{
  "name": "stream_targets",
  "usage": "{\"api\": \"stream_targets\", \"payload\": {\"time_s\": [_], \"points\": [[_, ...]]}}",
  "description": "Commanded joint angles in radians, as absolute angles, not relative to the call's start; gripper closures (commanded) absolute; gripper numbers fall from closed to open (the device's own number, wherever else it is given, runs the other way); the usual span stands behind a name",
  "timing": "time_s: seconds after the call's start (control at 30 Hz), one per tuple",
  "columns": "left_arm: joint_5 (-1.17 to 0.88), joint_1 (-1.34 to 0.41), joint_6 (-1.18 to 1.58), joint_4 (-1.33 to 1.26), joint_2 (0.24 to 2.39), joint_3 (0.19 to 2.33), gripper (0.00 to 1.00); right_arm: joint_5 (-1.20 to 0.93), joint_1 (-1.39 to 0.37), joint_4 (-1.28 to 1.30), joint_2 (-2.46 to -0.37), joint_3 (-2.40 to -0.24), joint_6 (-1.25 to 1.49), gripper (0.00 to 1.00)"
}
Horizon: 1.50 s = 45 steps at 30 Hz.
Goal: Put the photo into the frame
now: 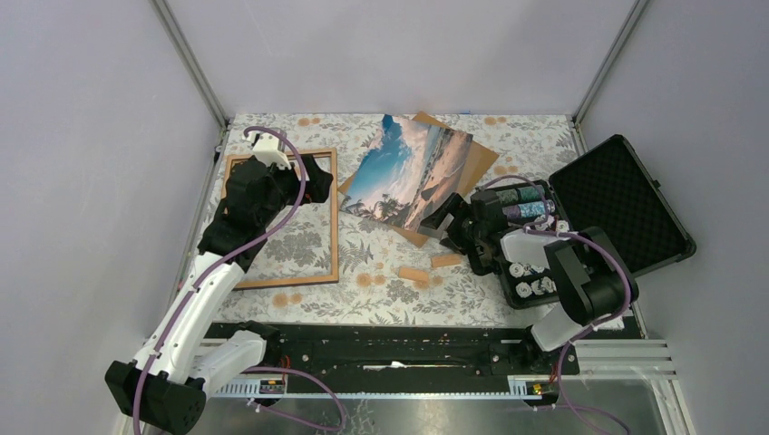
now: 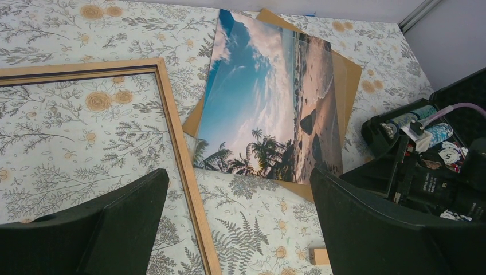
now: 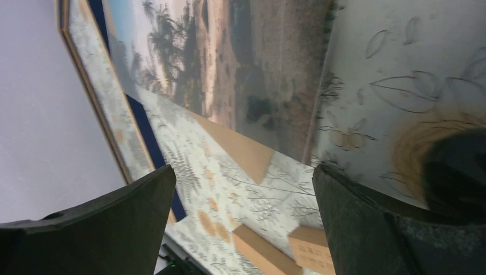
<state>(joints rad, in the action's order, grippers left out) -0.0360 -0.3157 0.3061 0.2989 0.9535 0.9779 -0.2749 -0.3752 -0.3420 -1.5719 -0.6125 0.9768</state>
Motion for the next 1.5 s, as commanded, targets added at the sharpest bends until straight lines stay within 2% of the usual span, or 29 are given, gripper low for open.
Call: {"api": "stream_targets", "payload": {"time_s": [0.0,0.17,0.37,0.63,0.9,1.1,1.3,1.47], "points": [[-0.048,-0.319,0.312,0.269,0.957,1.002,0.01,-0.279,-0.398,-0.408,-1.641,-0.619,1.044,0.03],[-0.046,-0.319,0.312,0.269,0.956,1.002,0.01,-0.305,-0.410,-0.557,-1.668,-0.567,1.116,0.09],[-0.048,-0.318,0.313,0.269,0.964,1.002,0.01,-0.332,-0.411,-0.701,-1.655,-0.518,1.173,0.25],[-0.052,-0.319,0.313,0.269,0.965,1.002,0.01,-0.325,-0.410,-0.674,-1.545,-0.489,1.203,0.27],[-0.052,-0.319,0.314,0.268,0.966,1.002,0.01,-0.276,-0.411,-0.687,-1.490,-0.472,1.231,0.36],[-0.050,-0.319,0.314,0.269,0.971,1.001,0.01,-0.169,-0.419,-0.898,-1.588,-0.451,1.292,0.52],[-0.044,-0.319,0.313,0.268,0.975,1.000,0.01,-0.085,-0.432,-1.101,-1.753,-0.487,1.364,0.53],[-0.041,-0.319,0.313,0.270,0.975,1.000,0.01,-0.063,-0.438,-1.213,-1.848,-0.513,1.369,0.70]]}}
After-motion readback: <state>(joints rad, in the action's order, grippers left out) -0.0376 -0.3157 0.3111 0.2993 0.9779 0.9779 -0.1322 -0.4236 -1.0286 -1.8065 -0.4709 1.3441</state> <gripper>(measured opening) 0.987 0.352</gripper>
